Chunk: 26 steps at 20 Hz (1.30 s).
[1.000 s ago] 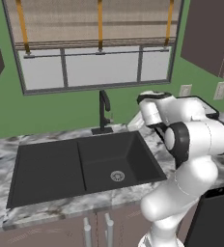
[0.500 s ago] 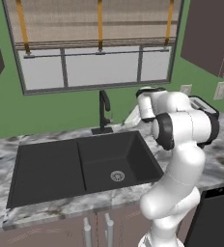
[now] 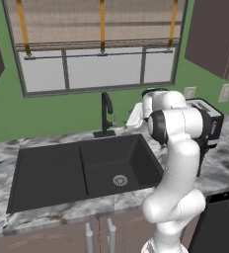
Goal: Turn on the sink faucet and place the jug under the water for a few seconds to fill it up.
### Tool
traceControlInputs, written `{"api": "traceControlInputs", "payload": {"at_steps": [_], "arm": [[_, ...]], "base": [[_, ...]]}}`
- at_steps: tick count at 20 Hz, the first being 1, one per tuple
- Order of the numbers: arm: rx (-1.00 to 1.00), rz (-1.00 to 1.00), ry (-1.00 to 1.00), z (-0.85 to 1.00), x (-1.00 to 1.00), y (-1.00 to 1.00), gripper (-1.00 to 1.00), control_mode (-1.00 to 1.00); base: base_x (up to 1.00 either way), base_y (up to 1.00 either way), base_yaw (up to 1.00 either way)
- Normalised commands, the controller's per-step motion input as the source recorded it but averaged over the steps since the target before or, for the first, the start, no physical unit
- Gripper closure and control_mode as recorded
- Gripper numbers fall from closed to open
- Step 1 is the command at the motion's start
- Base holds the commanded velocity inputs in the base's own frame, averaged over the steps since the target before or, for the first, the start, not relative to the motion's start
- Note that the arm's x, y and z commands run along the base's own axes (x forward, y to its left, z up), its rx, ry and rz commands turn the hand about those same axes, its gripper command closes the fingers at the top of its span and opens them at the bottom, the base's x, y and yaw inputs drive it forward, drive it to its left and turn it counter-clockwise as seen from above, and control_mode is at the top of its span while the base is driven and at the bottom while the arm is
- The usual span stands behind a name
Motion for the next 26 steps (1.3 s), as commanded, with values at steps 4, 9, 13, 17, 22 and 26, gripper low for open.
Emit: {"api": "traceControlInputs", "payload": {"at_steps": [4,9,13,17,22,26], "arm": [[0.0,0.07,-0.01,-0.19,0.56,0.18,-1.0,-1.0],[0.0,0.01,0.02,-0.09,0.42,0.39,-1.0,-1.0],[0.0,0.0,0.09,-0.14,0.44,0.46,-1.0,-1.0],[0.0,0.01,0.03,-0.2,0.41,0.34,-1.0,-1.0],[0.0,0.05,0.0,-0.28,0.26,0.22,-1.0,-1.0],[0.02,0.1,0.0,-0.27,0.08,0.04,-1.0,-1.0]], "base": [[0.0,0.0,0.0],[0.0,0.0,0.0],[0.0,0.0,0.0],[0.0,0.0,0.0],[0.0,0.0,0.0],[0.0,0.0,0.0]]}}
